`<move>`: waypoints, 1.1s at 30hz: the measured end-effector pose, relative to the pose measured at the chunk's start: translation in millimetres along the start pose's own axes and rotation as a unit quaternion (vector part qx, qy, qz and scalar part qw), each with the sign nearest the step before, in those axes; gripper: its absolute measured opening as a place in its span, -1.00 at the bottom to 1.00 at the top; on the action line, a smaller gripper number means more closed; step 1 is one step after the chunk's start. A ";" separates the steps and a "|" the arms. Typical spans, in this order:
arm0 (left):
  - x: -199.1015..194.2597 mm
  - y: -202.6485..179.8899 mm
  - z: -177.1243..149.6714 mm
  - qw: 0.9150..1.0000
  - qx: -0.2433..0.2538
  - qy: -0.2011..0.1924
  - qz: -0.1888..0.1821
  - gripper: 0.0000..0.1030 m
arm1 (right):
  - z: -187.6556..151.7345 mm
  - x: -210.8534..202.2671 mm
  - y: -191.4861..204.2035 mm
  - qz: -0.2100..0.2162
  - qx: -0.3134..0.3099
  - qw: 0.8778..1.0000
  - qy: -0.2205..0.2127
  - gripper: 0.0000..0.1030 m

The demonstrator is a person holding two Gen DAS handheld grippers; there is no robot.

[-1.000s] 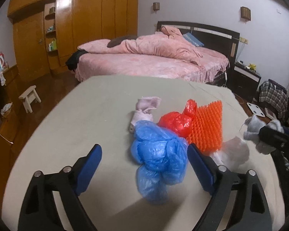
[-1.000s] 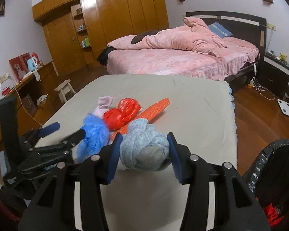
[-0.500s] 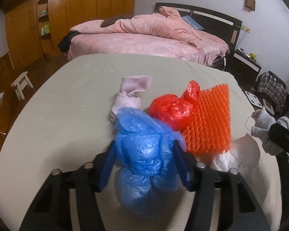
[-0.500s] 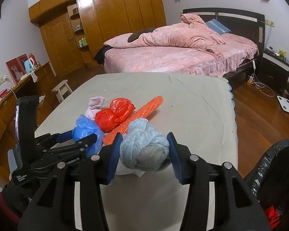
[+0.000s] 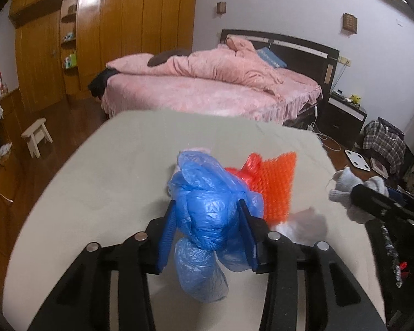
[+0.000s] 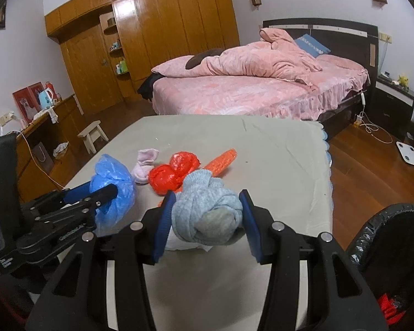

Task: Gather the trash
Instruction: 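Carry the blue bag and grey sock over the trash bin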

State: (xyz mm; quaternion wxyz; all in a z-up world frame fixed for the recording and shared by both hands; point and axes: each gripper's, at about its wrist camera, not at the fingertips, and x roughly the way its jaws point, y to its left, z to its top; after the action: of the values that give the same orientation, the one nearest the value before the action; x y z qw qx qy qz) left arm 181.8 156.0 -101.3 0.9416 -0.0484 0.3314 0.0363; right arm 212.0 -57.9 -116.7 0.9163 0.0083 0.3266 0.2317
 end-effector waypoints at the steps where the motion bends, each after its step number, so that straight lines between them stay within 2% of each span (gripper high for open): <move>1: -3.5 -0.8 1.9 1.000 0.000 -0.002 -0.001 -0.17 | 0.9 -2.8 0.9 0.001 -0.001 1.000 -0.002 -0.11; 13: -44.5 -23.7 12.5 1.000 0.002 -0.023 -0.011 -0.17 | 4.8 -49.4 -0.3 0.001 0.002 1.000 -0.025 -0.11; 33: -93.6 -96.8 10.5 0.995 0.045 -0.054 -0.077 -0.17 | -8.3 -149.5 -29.3 -0.034 0.011 0.996 -0.081 -0.11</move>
State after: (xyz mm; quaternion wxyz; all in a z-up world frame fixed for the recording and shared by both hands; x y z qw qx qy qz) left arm 125.2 57.8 -27.9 0.9593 -0.0295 0.2766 -0.0485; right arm 117.7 -149.5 -39.2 0.9468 0.0256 0.2542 0.1958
